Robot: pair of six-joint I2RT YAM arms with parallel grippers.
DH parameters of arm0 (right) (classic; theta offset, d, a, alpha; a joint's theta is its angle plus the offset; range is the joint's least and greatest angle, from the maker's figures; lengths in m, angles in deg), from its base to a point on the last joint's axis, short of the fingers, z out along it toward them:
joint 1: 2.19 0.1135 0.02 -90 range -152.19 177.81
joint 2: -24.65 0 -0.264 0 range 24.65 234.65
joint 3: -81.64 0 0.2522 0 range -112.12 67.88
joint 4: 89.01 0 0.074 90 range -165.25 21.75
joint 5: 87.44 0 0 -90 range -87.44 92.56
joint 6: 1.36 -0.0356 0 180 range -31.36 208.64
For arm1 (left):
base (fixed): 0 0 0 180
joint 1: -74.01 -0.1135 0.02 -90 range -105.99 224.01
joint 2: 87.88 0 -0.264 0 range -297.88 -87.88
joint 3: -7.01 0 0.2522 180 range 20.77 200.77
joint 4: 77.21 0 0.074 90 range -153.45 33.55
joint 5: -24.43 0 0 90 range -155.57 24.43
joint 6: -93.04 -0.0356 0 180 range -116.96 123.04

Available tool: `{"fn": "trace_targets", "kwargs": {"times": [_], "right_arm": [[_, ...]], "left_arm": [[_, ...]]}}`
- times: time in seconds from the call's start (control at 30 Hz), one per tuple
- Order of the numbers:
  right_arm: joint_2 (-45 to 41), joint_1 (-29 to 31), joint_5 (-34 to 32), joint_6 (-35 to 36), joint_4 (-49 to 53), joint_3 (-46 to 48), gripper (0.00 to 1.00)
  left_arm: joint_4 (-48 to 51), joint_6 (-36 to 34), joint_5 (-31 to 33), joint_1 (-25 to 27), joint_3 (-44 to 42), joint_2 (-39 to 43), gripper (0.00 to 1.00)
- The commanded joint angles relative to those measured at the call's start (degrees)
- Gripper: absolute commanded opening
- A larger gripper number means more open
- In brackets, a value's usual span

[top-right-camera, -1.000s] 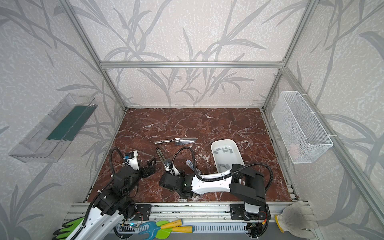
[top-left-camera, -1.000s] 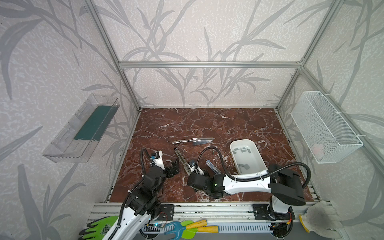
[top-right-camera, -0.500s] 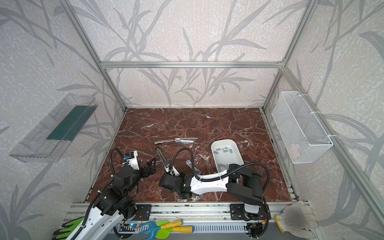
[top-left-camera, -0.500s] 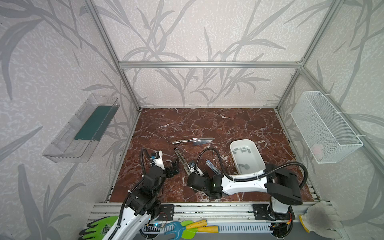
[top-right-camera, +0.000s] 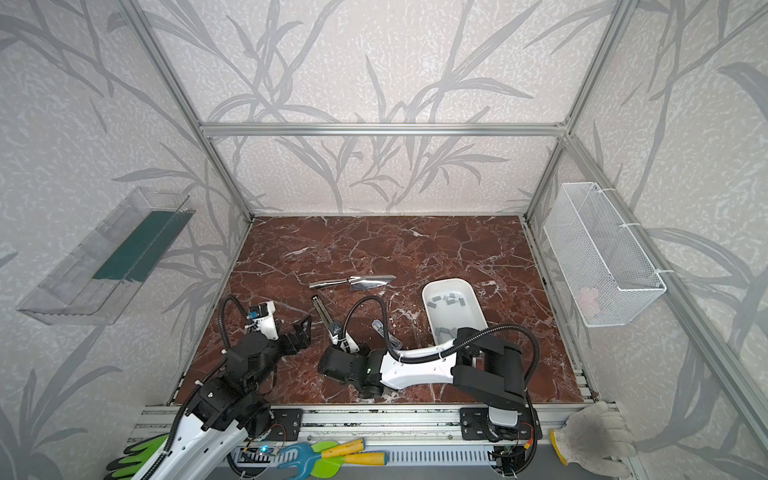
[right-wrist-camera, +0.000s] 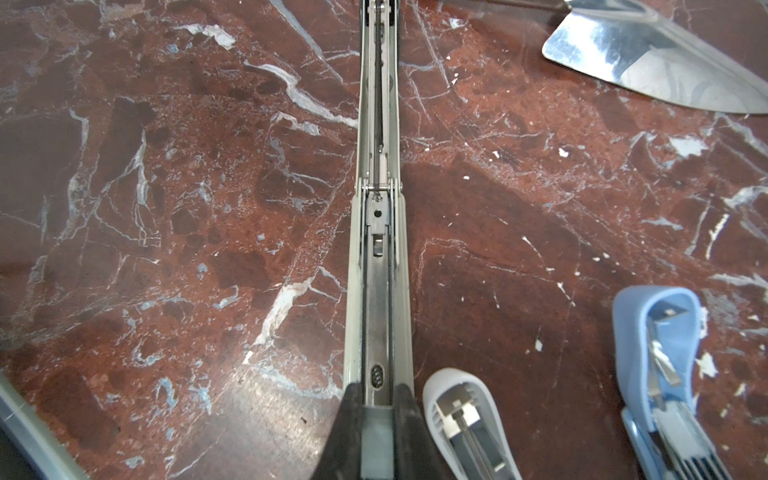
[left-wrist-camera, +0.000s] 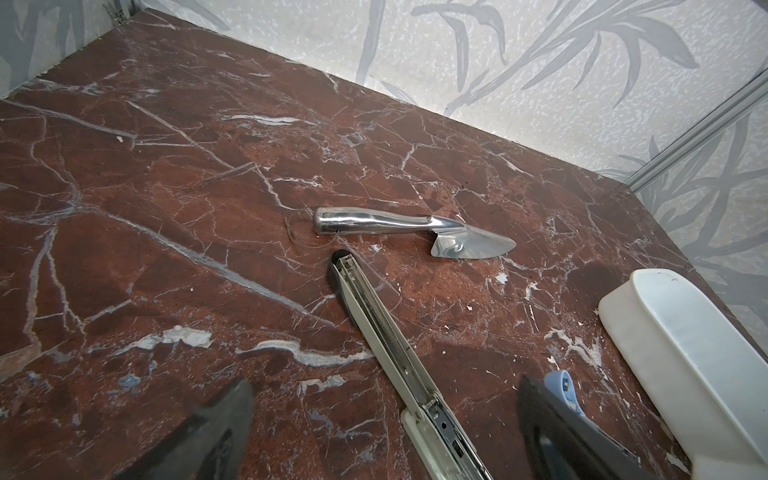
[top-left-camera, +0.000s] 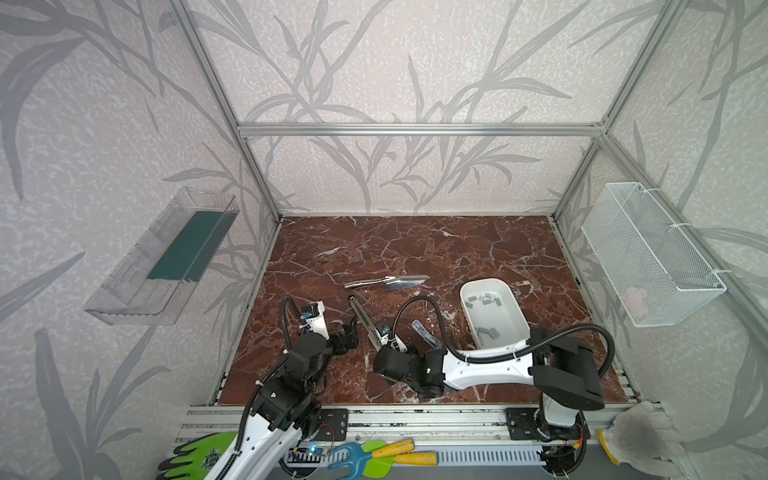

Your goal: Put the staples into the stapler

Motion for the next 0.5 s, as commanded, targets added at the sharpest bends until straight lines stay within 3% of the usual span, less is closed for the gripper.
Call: {"fn": "trace_targets", "kwargs": {"times": [0.0, 0.47], "right_arm": [[0.84, 0.27, -0.47, -1.05, -0.33, 0.22, 0.06], [-0.07, 0.28, -0.29, -1.61, 0.08, 1.51, 0.06]], "left_arm": [[-0.07, 0.5, 1.26, -0.25, -0.9, 0.55, 0.99], [-0.07, 0.47, 1.34, -0.28, -0.85, 0.54, 0.99]]}}
